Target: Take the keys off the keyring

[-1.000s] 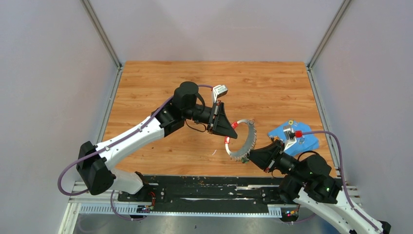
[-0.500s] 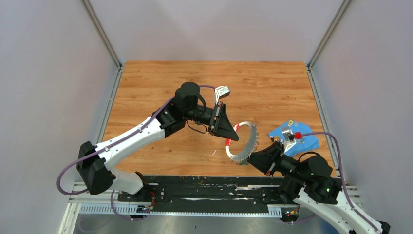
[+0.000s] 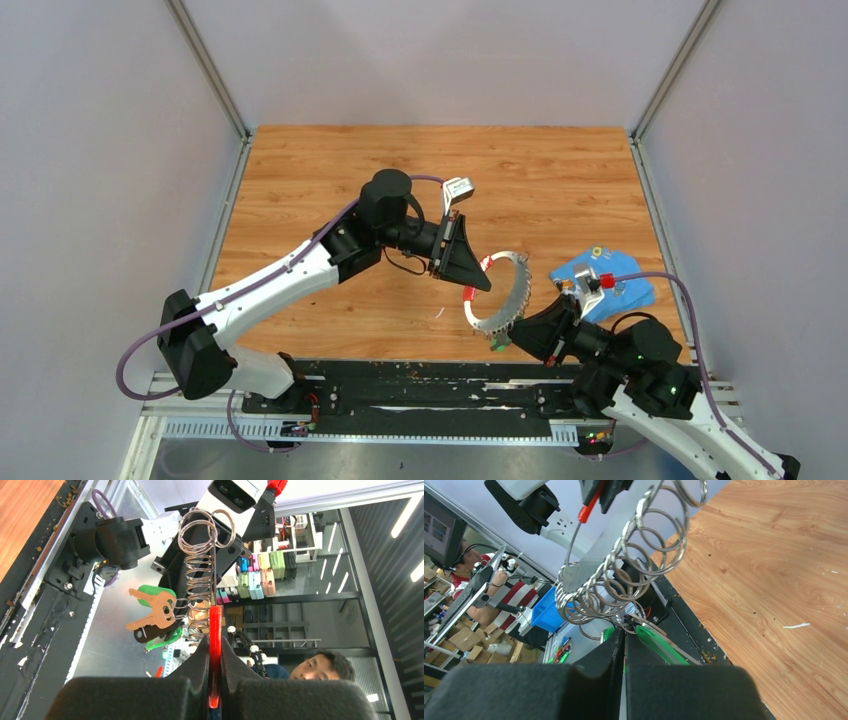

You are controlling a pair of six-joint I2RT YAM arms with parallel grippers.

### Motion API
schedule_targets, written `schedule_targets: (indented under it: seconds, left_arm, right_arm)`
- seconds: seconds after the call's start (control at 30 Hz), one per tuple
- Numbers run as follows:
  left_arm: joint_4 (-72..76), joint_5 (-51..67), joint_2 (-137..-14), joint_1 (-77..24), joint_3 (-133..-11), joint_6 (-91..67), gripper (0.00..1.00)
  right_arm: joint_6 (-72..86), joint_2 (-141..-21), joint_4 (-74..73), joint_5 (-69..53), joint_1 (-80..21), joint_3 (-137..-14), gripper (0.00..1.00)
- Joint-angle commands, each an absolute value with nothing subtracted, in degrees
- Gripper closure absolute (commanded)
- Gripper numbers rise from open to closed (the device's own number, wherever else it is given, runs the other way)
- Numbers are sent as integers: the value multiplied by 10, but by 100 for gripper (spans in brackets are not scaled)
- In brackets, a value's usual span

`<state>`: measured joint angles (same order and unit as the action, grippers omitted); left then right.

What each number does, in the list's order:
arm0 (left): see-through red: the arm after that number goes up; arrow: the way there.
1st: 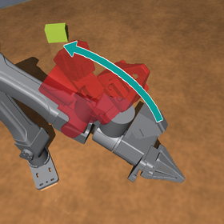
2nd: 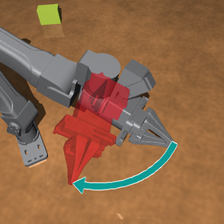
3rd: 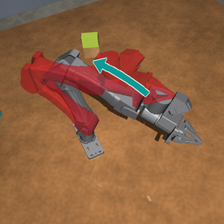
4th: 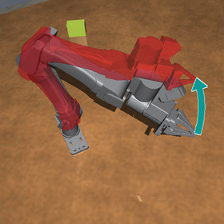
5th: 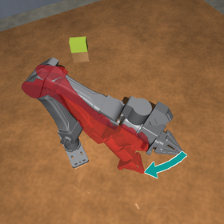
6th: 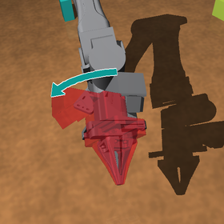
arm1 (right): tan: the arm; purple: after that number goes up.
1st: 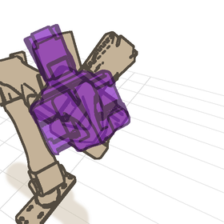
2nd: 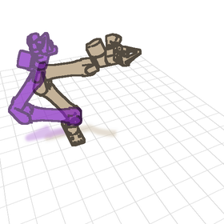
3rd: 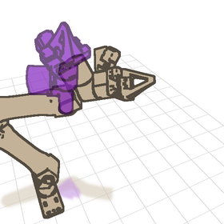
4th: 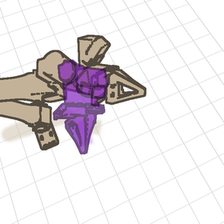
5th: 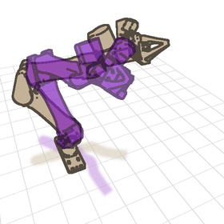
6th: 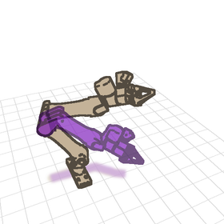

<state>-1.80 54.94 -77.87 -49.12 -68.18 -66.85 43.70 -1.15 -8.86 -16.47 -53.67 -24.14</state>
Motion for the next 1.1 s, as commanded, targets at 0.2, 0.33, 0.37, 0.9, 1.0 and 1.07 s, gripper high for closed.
schedule_targets:
  seconds: [0.2, 0.33, 0.37, 0.9, 1.0, 1.07]
  left_arm:
    - [-20, 576, -768, -499, -703, -671, 100]
    - [-20, 578, -769, -499, -703, -672, 100]
    - [-20, 581, -771, -499, -704, -674, 100]
    - [-15, 616, -817, -493, -741, -686, 100]
    - [-15, 620, -822, -487, -747, -692, 100]
    - [-15, 620, -823, -486, -752, -692, 100]
  right_arm:
    - [424, -3, -144, -128, -541, -277, 98]
    - [420, -3, -149, -125, -541, -291, 97]
    - [419, -3, -152, -124, -541, -294, 96]
    - [430, -5, -198, -77, -541, -342, 93]
    - [433, -6, -196, -76, -541, -344, 92]
    - [434, -8, -196, -75, -541, -346, 91]
